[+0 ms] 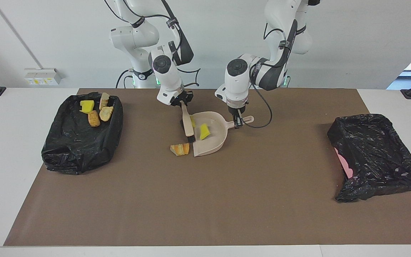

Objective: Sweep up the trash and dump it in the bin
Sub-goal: 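Sweep the crust and sponges into the dustpan with the right gripper's brush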

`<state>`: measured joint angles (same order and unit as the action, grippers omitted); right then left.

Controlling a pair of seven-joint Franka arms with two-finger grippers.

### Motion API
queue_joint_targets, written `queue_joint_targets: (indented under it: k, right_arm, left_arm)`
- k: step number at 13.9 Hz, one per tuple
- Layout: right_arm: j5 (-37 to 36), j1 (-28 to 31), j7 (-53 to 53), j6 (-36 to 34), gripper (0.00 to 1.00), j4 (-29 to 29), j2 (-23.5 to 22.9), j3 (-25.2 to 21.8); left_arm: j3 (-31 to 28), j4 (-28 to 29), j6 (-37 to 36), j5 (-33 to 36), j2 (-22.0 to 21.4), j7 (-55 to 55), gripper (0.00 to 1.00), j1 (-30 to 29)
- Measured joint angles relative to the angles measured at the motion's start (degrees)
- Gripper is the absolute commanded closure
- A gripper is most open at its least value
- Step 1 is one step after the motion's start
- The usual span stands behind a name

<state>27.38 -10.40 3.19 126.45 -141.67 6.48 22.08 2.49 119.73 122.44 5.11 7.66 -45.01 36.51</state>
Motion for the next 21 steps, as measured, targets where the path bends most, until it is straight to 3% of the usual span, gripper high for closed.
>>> queue_joint_targets:
  k: [3, 6, 8, 10, 13, 15, 18, 21]
  right_arm:
    - [2.6, -0.9, 0.0, -4.8, 1.0, 8.2, -2.9, -0.2]
    - [1.3, 4.0, -0.1, -14.8, 1.0, 13.0, 0.4, -1.1]
    - [-6.6, 7.9, -1.1, -18.1, 1.0, 14.0, 2.6, -1.4]
    - [-20.1, 9.1, -2.7, -19.9, 1.0, 15.7, 2.0, -1.5]
    - [-37.3, 9.0, -5.0, -20.8, 1.0, 21.2, -5.8, -1.2]
    - [-43.5, 9.4, -5.0, -20.4, 1.0, 23.7, -12.2, -1.2]
    - [-43.3, 10.4, -5.0, -19.4, 1.0, 22.7, -17.1, -1.2]
    - [-28.0, 8.5, -5.0, -19.4, 1.0, 22.2, -16.6, -0.1]
  left_arm:
    - [0.0, 0.4, 0.6, 0.0, -0.1, 0.0, 1.0, 0.0]
    - [-0.4, 0.5, 0.9, 0.0, -0.2, 1.3, 1.0, -0.6]
    - [-0.5, 0.6, 0.9, 0.0, -0.2, 1.9, 1.0, -1.8]
    - [-0.6, 0.6, 0.9, 0.0, -0.2, 2.8, 1.0, -2.2]
    - [-0.7, 0.6, 0.9, 0.0, -0.2, 7.4, 1.0, -2.7]
    - [-0.7, 0.6, 1.0, 0.0, -0.2, 8.3, 1.0, -3.4]
    - [-0.7, 0.6, 1.0, 0.0, -0.2, 8.5, 1.0, -4.1]
    - [-0.6, 0.6, 1.0, 0.0, -0.2, 9.0, 1.0, -4.0]
